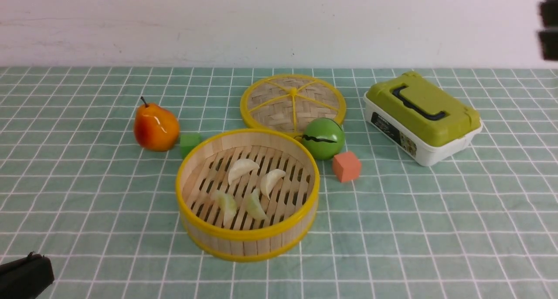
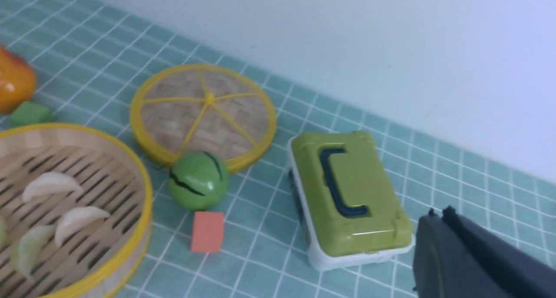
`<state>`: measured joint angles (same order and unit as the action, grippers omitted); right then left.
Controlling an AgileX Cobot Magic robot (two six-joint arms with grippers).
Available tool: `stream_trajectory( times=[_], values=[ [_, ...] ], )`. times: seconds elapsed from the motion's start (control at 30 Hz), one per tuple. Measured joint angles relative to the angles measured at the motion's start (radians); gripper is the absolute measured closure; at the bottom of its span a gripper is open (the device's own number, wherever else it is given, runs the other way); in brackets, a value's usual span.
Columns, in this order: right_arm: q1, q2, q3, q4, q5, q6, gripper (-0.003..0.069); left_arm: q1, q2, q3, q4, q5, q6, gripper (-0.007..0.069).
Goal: Put the dumplings into the steamer on the table with the blue tablecloth.
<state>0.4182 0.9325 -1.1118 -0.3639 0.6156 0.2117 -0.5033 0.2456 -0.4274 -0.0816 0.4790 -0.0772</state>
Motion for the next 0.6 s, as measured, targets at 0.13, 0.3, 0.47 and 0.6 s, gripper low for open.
stream_trajectory(
  times=[0.13, 0.3, 0.47, 0.6],
  values=[
    [-0.003, -0.272, 0.329, -0.069, -0.234, 0.097, 0.0678, 0.0, 0.0, 0.0, 0.0, 0.004, 0.0, 0.0638],
    [-0.003, -0.474, 0.612, -0.094, -0.435, 0.182, 0.0676, 0.0, 0.0, 0.0, 0.0, 0.004, 0.0, 0.0638],
    [-0.003, -0.594, 0.794, -0.101, -0.547, 0.335, 0.0675, 0.0, 0.0, 0.0, 0.0, 0.004, 0.0, 0.0638],
    [-0.003, -0.604, 0.874, -0.111, -0.616, 0.409, 0.0673, 0.0, 0.0, 0.0, 0.0, 0.004, 0.0, 0.0638]
  ],
)
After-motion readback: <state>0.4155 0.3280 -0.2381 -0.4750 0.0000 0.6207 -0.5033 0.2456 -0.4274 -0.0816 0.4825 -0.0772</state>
